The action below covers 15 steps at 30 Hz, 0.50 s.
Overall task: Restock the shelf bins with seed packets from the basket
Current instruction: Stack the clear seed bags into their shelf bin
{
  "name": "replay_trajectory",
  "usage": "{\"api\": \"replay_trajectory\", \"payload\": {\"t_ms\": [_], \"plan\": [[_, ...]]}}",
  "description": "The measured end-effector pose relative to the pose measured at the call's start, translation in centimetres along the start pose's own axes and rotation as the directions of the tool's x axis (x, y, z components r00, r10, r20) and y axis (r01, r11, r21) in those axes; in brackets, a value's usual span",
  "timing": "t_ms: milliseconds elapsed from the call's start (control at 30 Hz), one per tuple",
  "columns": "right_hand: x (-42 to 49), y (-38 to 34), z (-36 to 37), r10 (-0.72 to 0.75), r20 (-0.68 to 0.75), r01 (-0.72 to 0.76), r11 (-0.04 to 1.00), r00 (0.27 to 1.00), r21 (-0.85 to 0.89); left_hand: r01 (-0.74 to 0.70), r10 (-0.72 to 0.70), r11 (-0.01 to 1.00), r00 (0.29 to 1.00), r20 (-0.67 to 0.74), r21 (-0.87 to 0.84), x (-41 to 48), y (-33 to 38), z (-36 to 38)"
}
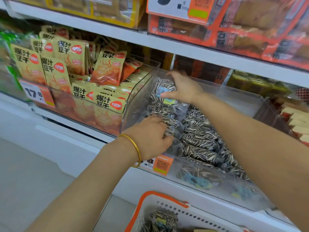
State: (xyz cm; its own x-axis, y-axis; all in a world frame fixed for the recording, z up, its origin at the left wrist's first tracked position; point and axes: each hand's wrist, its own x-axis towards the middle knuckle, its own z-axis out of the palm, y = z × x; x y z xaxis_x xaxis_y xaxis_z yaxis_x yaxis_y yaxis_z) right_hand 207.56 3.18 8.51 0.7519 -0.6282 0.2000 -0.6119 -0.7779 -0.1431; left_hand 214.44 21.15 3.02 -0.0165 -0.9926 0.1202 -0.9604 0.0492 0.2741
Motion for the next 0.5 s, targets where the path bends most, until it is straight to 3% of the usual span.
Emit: {"api": "replay_trajectory", "payload": {"t_ms": [167, 333, 500], "plan": [[0.03, -0.27, 0.31, 0.019, 0.045, -0.004, 0.948, 0.999, -0.319, 0.035, -0.035, 0.999, 0.999, 0.037, -0.007, -0.21, 0.26, -0.26], [0.3, -0.78, 0.19, -0.006, -0.057, -0.012, 0.948, 0.998, -0.317, 0.058, -0.057, 0.998, 0.997, 0.06, -0.003, -0.44, 0.45, -0.53], [-0.05, -0.37, 0.54, -0.007, -0.062, -0.01, 0.963, 0.998, -0.27, 0.062, -0.061, 0.998, 0.998, 0.021, -0.023, -0.62, 0.49, -0.63]]}}
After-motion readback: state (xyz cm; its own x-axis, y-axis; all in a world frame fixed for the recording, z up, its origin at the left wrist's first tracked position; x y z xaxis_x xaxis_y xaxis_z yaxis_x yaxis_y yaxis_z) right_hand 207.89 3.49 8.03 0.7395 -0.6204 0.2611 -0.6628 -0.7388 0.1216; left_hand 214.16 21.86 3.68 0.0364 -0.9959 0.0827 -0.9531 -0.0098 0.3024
